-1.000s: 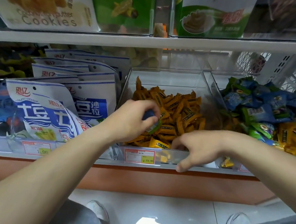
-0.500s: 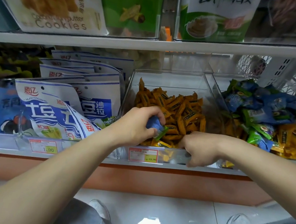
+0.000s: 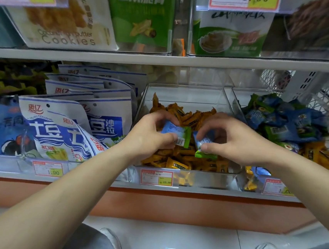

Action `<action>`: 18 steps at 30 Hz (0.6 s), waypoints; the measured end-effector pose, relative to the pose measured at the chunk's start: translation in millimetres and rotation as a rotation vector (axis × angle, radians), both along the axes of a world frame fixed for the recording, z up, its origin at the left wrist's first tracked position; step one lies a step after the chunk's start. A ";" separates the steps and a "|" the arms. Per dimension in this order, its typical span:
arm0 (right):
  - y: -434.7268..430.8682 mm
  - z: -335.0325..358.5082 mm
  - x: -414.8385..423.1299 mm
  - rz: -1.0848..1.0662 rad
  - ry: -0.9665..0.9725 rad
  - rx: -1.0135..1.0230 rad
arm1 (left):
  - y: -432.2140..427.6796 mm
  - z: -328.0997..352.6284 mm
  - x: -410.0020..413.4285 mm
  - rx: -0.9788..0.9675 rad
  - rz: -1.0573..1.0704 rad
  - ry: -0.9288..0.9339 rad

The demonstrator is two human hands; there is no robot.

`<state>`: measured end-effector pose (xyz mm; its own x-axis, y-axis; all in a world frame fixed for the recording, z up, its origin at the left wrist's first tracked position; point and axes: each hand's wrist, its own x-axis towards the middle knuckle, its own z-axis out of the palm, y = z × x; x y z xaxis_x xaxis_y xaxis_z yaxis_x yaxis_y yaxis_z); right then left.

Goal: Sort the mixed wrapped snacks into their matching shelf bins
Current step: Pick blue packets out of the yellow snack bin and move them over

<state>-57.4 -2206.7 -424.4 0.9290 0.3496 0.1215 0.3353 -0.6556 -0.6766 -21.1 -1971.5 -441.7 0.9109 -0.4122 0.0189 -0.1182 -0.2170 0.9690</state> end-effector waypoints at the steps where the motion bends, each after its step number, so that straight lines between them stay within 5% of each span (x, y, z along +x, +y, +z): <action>1: -0.3 0.5 -1.2 -0.005 0.042 0.120 | -2.1 1.7 -0.9 -0.082 0.023 0.064; 8: 2.9 -5.2 -6.3 -0.193 0.099 0.573 | -17.9 13.0 -9.2 -0.295 0.126 0.187; 18: -5.6 -3.3 -26.2 -0.277 0.163 0.837 | -54.5 12.3 -26.0 -0.440 -0.070 0.239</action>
<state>-83.6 -2212.3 -427.7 0.9949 -0.0334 0.0949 0.0960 0.0310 -0.9949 -47.1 -2026.0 -429.4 0.8814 -0.4724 -0.0013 0.1186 0.2187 0.9685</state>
